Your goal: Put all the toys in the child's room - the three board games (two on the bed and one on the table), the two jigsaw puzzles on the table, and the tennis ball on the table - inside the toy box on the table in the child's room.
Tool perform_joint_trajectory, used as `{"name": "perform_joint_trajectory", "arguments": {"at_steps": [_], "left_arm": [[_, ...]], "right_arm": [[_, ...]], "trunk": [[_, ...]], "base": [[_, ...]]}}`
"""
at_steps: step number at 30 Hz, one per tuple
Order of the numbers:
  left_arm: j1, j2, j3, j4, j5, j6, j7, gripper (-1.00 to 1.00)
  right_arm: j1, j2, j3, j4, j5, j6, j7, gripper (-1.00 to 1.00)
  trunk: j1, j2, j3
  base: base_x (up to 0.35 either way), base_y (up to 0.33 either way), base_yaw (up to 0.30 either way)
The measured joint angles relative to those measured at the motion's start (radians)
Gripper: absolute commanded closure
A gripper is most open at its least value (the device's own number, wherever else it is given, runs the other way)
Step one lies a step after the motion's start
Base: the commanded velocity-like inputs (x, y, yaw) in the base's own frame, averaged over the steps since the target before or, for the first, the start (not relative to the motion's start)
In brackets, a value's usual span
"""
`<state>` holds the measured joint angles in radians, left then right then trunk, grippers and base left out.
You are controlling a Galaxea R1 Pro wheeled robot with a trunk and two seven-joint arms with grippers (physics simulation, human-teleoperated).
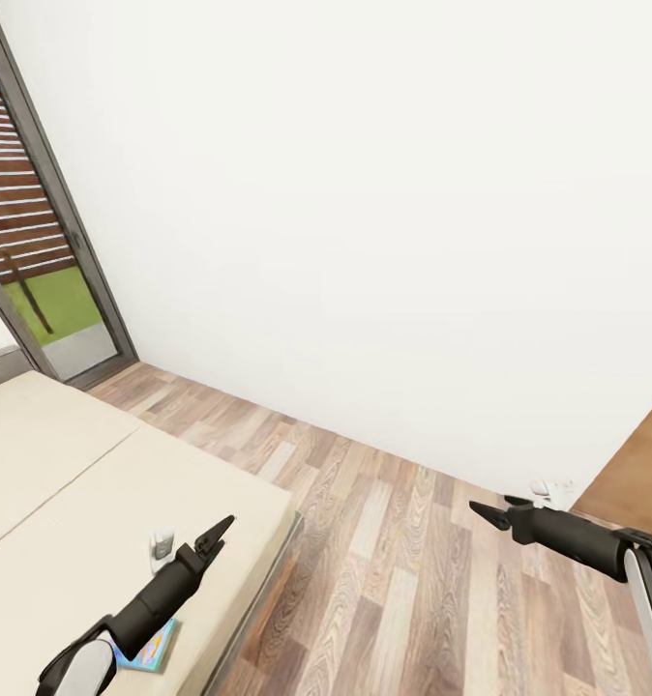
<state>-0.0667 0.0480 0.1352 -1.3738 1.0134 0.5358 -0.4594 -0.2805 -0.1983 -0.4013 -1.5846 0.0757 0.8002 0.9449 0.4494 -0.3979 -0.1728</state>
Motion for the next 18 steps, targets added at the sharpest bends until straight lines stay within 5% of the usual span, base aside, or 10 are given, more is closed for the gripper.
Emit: {"name": "perform_joint_trajectory", "arguments": {"at_steps": [9, 18], "left_arm": [[0.0, 0.003, 0.109, 0.029, 0.0, 0.012, -0.005, -1.0], [0.0, 0.003, 0.154, 0.048, 0.0, 0.016, -0.007, -1.0]], "right_arm": [[0.002, 0.002, 0.001, 0.0, -0.002, -0.027, 0.001, -1.0], [0.004, 0.006, 0.002, -0.004, -0.004, -0.028, 0.003, -1.0]], "trunk": [[0.0, 0.0, 0.0], [0.0, 0.0, 0.0]], "base": [[0.0, -0.008, 0.0], [0.0, -0.002, 0.0]]}}
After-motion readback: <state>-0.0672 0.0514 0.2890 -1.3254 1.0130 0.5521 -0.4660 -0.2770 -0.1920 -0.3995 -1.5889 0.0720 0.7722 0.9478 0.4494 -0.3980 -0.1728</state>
